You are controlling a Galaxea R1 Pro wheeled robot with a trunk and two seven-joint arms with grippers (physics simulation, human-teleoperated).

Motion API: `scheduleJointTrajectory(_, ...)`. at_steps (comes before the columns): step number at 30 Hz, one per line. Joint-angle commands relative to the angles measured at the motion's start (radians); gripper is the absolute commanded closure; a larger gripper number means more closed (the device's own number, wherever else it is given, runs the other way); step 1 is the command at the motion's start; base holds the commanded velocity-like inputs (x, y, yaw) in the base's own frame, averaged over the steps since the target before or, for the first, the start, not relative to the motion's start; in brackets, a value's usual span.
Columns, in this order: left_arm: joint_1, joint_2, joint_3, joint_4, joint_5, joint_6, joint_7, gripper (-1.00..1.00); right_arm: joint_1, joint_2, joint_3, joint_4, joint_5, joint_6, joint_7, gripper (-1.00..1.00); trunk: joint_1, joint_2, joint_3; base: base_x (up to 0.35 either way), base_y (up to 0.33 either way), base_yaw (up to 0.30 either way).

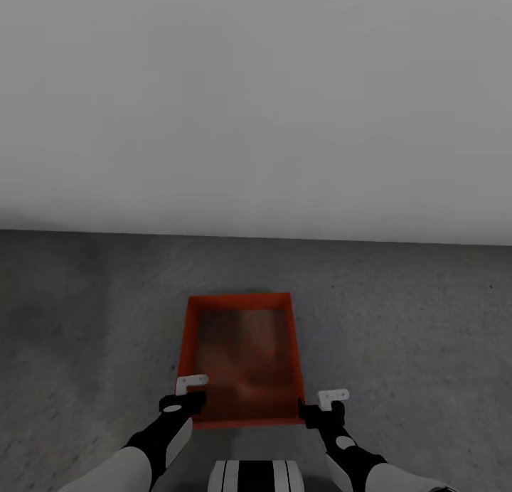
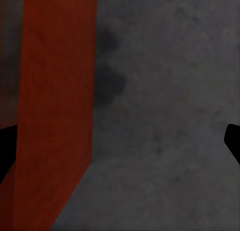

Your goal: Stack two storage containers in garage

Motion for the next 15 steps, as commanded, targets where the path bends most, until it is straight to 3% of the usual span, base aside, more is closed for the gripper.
scheduleJointTrajectory(1, 0.000, 0.000, -0.009, -0.002, 0.010, 0.003, 0.006, -1.00, 0.000, 0.000, 0.008, 0.001, -0.006, -0.003, -0.005, -1.00, 0.000, 0.000, -0.001, 0.000, 0.000, 0.000)
scheduleJointTrajectory(15, 0.000, -0.003, -0.006, -0.002, 0.010, 0.003, 0.006, -1.00, 0.000, 0.000, 0.008, 0.001, -0.006, -0.003, -0.005, -1.00, -0.004, 0.007, 0.003, 0.000, 0.000, 0.000)
